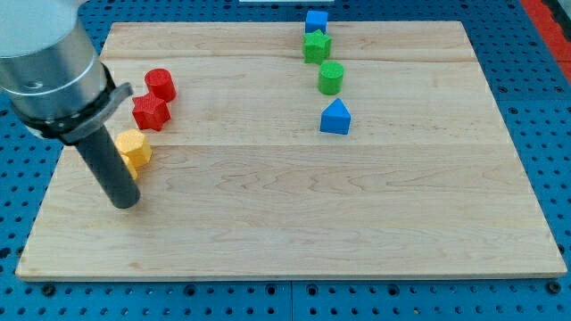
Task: Slightly push the blue triangle below green circle
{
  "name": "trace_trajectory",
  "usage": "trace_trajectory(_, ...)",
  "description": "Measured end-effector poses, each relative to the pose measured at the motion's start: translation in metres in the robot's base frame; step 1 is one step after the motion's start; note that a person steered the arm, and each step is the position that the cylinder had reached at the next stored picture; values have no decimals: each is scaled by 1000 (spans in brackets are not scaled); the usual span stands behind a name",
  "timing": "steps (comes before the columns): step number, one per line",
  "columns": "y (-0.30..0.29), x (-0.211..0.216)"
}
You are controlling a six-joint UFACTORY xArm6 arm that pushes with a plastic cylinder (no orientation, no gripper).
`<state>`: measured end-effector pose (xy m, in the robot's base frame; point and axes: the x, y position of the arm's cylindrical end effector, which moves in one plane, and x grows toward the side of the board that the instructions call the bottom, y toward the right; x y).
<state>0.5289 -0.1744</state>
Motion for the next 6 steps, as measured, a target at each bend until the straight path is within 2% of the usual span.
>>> trace_trajectory(1,86,-14)
trace_trajectory(2,165,-51)
trace_trajectory(3,247,-63)
trace_trajectory(4,290,-86)
trace_trajectory(6,256,-124)
